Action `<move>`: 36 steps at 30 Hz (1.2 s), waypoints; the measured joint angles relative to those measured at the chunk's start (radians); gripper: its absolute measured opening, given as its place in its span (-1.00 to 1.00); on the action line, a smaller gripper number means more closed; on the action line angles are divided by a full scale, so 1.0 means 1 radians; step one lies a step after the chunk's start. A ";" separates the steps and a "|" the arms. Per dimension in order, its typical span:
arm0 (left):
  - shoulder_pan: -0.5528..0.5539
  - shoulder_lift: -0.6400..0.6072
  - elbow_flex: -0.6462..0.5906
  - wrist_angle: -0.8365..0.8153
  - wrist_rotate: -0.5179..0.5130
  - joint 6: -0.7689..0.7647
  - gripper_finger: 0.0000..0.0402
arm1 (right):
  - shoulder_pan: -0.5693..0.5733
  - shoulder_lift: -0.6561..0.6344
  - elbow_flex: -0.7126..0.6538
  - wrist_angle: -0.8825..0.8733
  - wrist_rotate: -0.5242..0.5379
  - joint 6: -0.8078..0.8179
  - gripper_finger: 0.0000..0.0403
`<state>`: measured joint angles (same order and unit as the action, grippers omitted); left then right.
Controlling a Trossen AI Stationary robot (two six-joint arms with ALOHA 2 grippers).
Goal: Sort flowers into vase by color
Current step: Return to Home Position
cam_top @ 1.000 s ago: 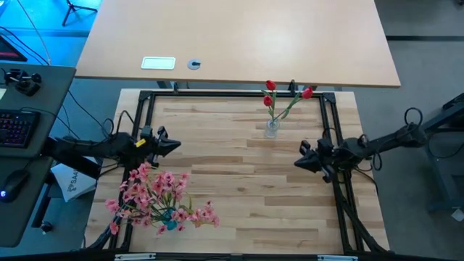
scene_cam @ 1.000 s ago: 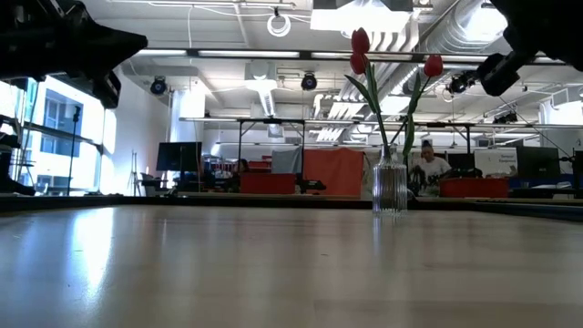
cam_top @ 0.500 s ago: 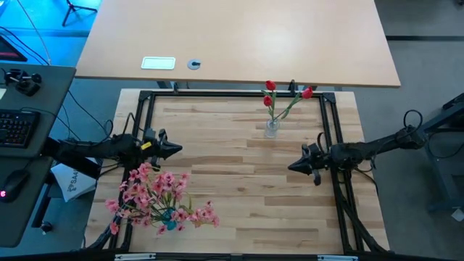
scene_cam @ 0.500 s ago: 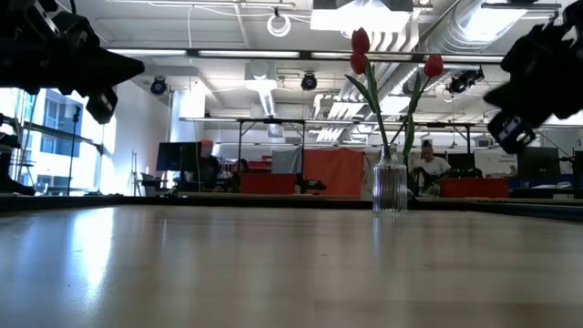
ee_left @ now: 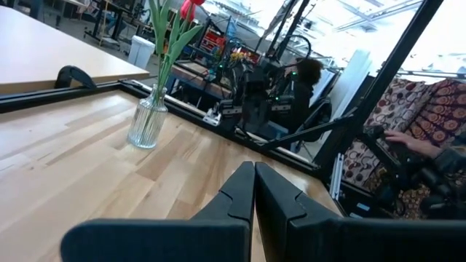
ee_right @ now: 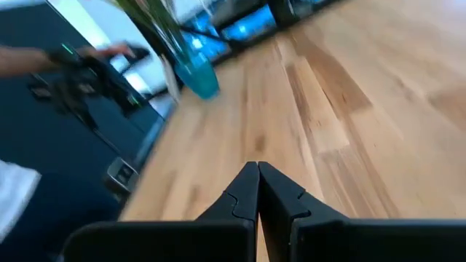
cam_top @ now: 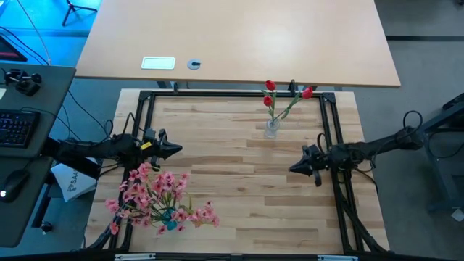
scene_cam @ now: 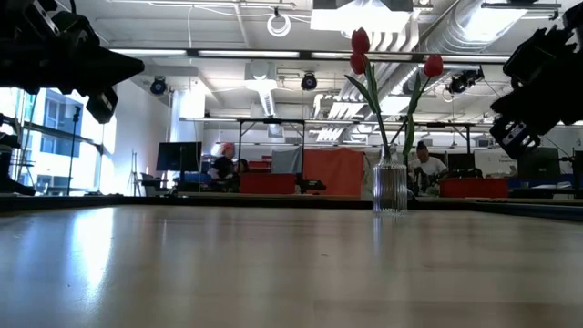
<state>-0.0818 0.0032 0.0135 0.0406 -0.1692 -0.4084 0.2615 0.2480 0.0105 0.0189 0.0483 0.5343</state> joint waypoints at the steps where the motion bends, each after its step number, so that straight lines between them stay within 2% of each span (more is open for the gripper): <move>1: 0.000 0.000 0.000 -0.001 0.000 0.000 -1.00 | -0.001 -0.026 0.000 0.001 0.000 0.000 -1.00; 9: 0.000 0.000 -0.001 0.000 0.000 0.000 -1.00 | -0.055 -0.249 0.000 0.011 0.001 0.000 -1.00; 19: 0.000 0.000 -0.002 0.005 0.002 0.000 -1.00 | -0.131 -0.248 -0.001 0.006 0.004 0.000 -1.00; 36: 0.000 0.000 -0.002 0.008 0.002 0.000 -1.00 | -0.133 -0.248 -0.001 0.006 0.004 0.000 -1.00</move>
<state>-0.0822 0.0032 0.0120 0.0490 -0.1673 -0.4084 0.1284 -0.0002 0.0097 0.0248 0.0521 0.5343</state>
